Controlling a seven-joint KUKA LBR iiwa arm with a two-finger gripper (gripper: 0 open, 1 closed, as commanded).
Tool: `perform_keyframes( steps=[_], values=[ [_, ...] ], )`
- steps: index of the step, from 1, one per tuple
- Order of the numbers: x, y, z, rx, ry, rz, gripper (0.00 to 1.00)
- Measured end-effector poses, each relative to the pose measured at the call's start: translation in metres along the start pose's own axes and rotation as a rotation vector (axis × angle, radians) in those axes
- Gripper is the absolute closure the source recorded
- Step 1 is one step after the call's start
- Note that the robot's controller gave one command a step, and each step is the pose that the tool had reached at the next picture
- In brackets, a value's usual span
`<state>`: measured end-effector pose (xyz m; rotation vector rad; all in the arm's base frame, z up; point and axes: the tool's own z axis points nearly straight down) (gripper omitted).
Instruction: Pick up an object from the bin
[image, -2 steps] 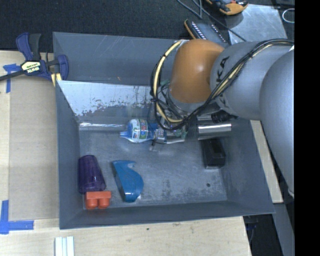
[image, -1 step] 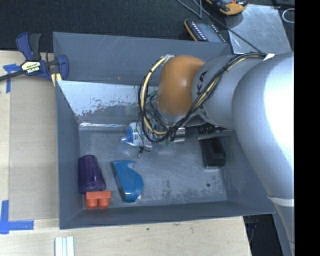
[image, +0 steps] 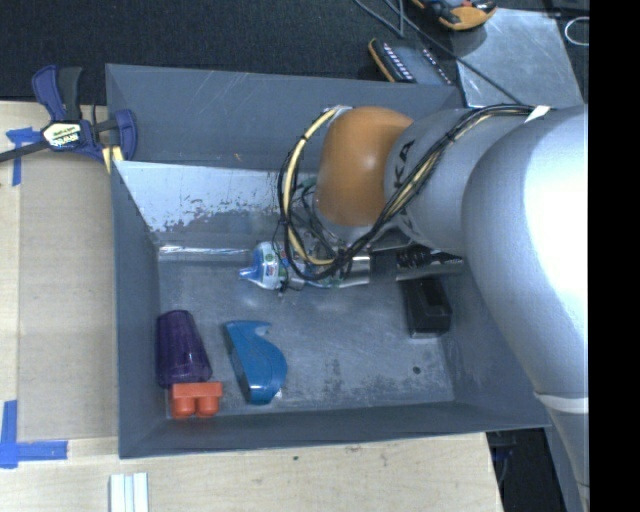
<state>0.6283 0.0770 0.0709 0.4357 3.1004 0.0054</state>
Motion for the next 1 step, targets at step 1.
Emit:
perform_keyframes(
  steps=[1],
  values=[
    [-0.0001,-0.0001,0.0,0.0,0.0,0.0,1.0]
  ],
)
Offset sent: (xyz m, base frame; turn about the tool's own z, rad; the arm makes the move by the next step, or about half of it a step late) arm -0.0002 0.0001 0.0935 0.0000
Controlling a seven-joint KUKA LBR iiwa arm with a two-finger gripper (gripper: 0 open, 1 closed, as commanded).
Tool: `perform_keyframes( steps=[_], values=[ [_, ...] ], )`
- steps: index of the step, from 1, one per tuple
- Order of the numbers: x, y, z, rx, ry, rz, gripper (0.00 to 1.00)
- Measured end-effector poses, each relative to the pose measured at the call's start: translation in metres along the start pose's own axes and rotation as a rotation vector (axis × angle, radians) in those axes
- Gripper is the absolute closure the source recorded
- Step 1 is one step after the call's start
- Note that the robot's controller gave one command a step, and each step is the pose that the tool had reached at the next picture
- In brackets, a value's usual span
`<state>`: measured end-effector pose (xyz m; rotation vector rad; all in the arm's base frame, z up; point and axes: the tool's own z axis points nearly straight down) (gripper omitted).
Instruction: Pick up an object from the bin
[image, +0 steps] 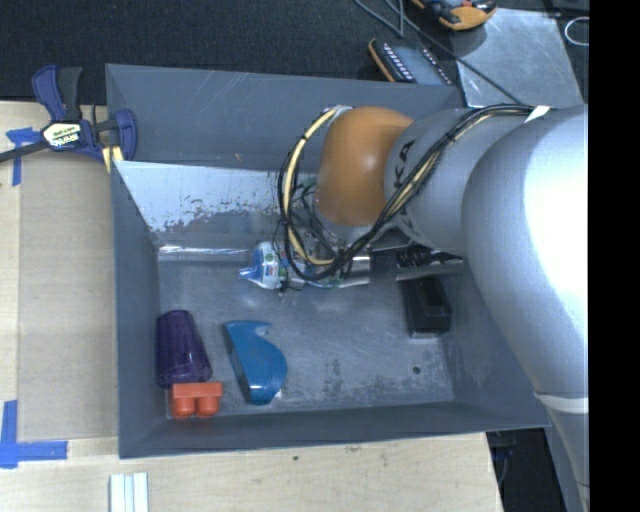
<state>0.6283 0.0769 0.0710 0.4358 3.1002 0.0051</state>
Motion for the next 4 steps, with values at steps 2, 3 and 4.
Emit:
perform_keyframes(
  steps=[2,3,4],
  values=[
    [0.002,-0.001,-0.045,0.004,0.011,0.0,1.0],
    [0.001,0.0,-0.074,0.002,0.006,0.0,1.0],
    [0.0,0.001,-0.093,0.0,0.004,-0.001,1.0]
  ],
)
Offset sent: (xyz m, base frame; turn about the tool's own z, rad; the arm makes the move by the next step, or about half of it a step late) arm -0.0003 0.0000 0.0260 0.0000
